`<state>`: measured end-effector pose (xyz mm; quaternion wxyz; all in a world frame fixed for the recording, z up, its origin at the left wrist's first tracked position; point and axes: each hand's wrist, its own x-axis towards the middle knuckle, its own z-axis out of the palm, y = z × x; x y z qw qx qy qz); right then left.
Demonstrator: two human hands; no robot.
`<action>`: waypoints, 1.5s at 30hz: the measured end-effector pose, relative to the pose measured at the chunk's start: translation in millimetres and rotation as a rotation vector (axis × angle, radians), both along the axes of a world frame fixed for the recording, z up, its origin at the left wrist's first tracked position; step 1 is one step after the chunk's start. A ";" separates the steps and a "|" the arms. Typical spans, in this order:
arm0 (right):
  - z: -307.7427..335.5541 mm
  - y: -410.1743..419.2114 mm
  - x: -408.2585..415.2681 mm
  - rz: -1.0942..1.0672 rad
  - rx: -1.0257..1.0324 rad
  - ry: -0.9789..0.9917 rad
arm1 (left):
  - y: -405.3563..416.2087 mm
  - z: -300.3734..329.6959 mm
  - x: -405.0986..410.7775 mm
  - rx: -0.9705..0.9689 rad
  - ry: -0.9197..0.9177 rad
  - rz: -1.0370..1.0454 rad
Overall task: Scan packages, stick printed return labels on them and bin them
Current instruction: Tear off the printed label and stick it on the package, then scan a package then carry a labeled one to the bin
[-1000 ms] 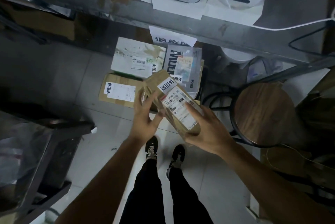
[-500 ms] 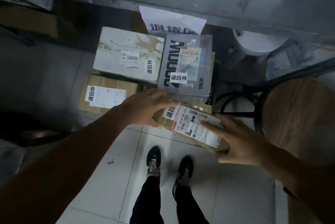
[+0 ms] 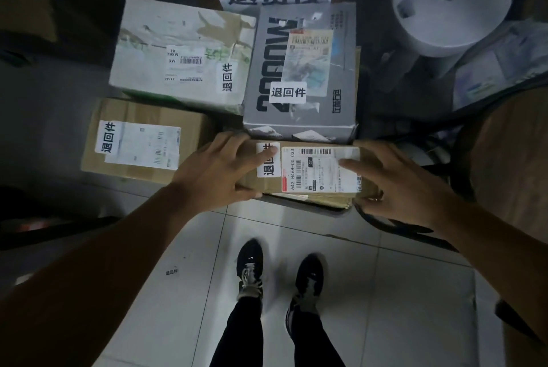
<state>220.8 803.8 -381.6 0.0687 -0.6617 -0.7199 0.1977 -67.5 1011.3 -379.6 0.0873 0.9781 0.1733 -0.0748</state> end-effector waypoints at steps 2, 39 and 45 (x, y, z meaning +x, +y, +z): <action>-6.5 -1.7 -0.1 -0.010 -0.002 -0.008 | -1.7 -5.1 0.7 -0.006 -0.007 0.012; 78.6 -19.8 -60.7 -0.345 -0.151 -0.113 | -77.1 58.5 -1.4 -0.009 0.000 0.271; 187.4 -55.8 -110.1 -0.473 -0.250 -0.075 | -150.3 160.2 3.8 -0.117 0.026 0.394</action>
